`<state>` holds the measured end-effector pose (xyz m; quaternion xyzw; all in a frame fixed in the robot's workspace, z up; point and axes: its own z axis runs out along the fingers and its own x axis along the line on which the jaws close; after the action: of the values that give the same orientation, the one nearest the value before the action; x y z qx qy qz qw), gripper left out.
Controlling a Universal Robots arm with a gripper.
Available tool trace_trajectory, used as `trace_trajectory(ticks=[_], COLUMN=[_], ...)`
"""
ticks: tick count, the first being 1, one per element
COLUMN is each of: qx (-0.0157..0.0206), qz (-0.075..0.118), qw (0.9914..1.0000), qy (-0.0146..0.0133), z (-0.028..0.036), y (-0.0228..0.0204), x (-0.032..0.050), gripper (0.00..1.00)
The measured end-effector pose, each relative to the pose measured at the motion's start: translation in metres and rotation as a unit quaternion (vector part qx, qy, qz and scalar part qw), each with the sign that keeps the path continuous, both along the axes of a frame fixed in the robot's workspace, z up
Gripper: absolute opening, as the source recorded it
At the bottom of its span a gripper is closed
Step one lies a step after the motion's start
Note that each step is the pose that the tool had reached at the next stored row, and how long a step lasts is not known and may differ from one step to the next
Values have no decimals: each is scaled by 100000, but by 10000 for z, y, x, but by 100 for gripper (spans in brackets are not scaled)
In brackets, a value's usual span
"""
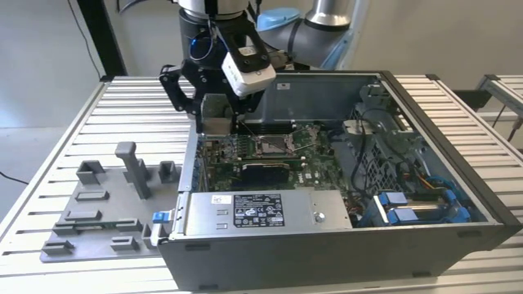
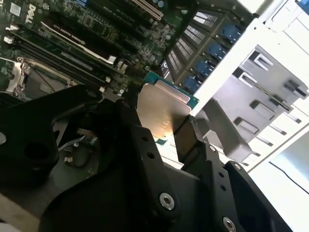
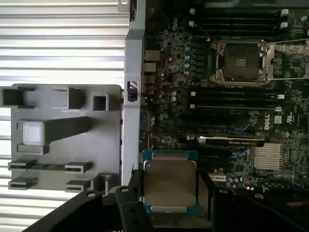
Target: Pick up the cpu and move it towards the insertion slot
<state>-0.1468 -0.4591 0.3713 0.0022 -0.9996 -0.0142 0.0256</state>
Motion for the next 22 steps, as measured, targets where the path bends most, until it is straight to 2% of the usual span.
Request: trace_trajectory(ticks=[8,17,22], qx=[-2,-2,4], qz=[-1,-1,1], qw=[100000,99999,99998], qy=[259,410,565], z=[0,0,0], y=[0,0,0], x=[327,641,864], gripper=[0,0,0])
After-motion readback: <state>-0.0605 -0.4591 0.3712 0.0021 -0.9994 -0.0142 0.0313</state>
